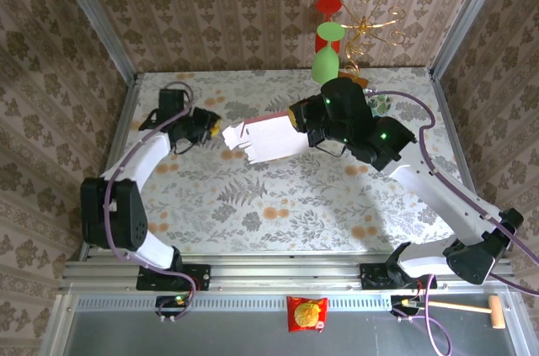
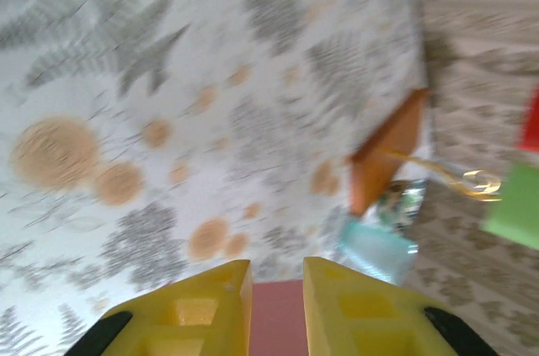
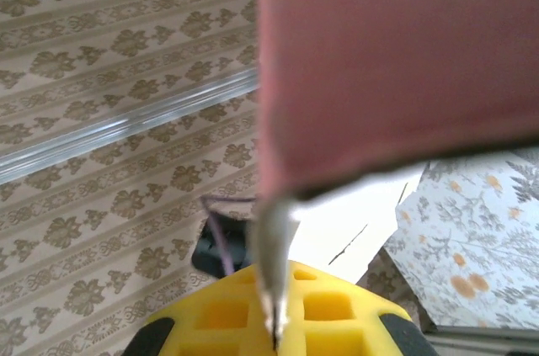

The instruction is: Fold the paper box

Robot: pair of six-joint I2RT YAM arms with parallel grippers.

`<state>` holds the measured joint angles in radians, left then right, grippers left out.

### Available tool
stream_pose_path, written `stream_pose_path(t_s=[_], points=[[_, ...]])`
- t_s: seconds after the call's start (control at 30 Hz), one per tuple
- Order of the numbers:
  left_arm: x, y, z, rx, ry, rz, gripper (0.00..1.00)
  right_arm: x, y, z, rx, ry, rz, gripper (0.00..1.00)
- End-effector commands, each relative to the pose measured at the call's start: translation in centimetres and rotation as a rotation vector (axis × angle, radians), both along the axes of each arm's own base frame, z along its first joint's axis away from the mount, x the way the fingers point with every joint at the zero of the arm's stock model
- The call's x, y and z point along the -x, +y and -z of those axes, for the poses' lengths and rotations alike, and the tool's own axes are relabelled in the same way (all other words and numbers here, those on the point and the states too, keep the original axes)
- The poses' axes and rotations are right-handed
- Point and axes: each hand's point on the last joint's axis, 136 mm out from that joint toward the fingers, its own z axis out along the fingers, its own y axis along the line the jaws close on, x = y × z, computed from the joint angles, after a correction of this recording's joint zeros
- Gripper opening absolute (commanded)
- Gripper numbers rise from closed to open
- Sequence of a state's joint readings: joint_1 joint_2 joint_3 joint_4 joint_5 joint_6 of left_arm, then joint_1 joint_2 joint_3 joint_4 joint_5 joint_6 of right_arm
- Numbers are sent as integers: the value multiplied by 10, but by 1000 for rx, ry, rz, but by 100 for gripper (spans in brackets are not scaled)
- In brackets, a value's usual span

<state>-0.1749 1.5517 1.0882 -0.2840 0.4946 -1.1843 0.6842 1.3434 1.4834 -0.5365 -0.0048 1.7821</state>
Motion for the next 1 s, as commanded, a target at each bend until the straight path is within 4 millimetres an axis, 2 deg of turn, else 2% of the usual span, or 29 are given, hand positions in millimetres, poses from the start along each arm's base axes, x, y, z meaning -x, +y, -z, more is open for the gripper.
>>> stream_pose_path(t_s=[0.0, 0.07, 0.2, 0.27, 0.4, 0.5, 0.63, 0.8, 0.97], points=[[-2, -12, -29, 25, -123, 57, 24, -12, 1, 55, 22, 154, 31, 0], [2, -11, -26, 22, -116, 58, 25, -36, 8, 70, -7, 149, 42, 0], [11, 4, -30, -1, -123, 39, 27, -74, 7, 88, 23, 109, 60, 0], [16, 13, -35, -6, -133, 23, 28, -87, 11, 102, 12, 112, 47, 0], [28, 27, -45, -28, -144, 3, 30, -106, 17, 115, 14, 86, 28, 0], [35, 34, -51, -50, -149, -3, 32, -113, 22, 129, 29, 106, 10, 0], [41, 36, -57, -66, -151, 3, 39, -111, 22, 151, 60, 153, -1, 0], [43, 35, -49, -60, -130, 9, 44, -109, 16, 182, 106, 191, -5, 0], [40, 30, -48, -47, -131, 16, 45, -109, 15, 202, 121, 204, -34, 0]])
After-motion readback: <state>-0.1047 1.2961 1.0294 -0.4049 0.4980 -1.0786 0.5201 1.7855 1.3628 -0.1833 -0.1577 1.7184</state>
